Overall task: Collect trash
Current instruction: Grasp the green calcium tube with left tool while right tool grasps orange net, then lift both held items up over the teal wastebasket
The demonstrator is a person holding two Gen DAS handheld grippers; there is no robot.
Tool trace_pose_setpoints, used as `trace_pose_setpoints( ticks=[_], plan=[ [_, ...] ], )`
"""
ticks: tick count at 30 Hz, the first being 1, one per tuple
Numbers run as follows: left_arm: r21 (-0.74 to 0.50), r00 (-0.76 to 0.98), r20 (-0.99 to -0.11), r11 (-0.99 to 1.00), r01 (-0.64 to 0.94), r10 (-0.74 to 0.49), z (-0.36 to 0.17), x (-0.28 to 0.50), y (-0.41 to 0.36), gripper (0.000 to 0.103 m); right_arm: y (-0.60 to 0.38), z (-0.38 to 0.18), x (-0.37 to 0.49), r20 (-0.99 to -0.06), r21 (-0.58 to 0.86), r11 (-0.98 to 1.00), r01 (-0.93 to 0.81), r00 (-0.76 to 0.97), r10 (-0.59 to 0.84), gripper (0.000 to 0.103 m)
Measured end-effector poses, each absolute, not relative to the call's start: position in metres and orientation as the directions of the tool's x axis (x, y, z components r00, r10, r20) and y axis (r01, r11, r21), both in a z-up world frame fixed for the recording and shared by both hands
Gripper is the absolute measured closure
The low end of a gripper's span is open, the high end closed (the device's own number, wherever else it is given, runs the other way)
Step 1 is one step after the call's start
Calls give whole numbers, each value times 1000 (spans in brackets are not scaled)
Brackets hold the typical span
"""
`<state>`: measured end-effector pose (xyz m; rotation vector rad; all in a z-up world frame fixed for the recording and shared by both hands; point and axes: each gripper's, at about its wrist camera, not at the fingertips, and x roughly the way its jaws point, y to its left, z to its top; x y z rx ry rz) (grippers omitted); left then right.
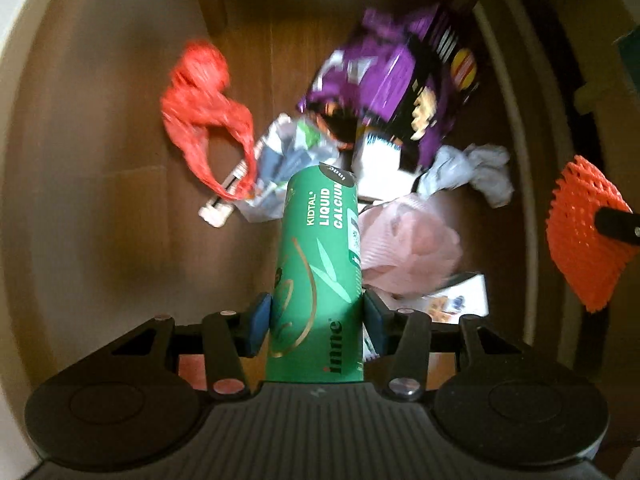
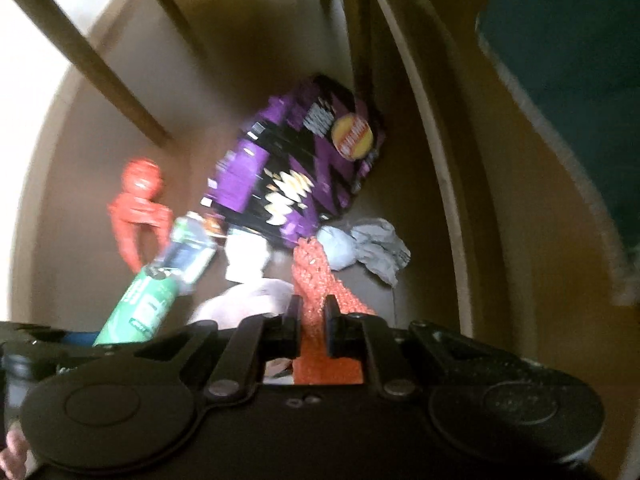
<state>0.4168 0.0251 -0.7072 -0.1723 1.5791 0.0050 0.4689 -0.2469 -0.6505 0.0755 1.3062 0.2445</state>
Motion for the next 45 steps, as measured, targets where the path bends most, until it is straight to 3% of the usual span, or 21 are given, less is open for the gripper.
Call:
trace_pose_setpoints(
  ticks=[13,28,31,35,45],
  plan=[
    [-131,264,-957,991,-37,-116,-396,451,32,55,-233,-362,475,-827,286,917,-277,412,383,93],
    [-124,619,-772,990,73,-143,-140,581,37,55,-215,-99,578,-538,228,883,-411,703,466,93],
    [-107,666,-734,991,81,-134,-110,621,36,55,-210,-64,611,-465,186,882,-433,752,467,93],
    [-75,691,-712,993,96,-121,-92,676,25,55,-199,-50,653,-438,200,883,-425,767,469,93],
    [-71,612,-783,994,88,-111,-132,773,18,55,-173,-98,723,-506,128,907,-401,760,407,93]
  ],
)
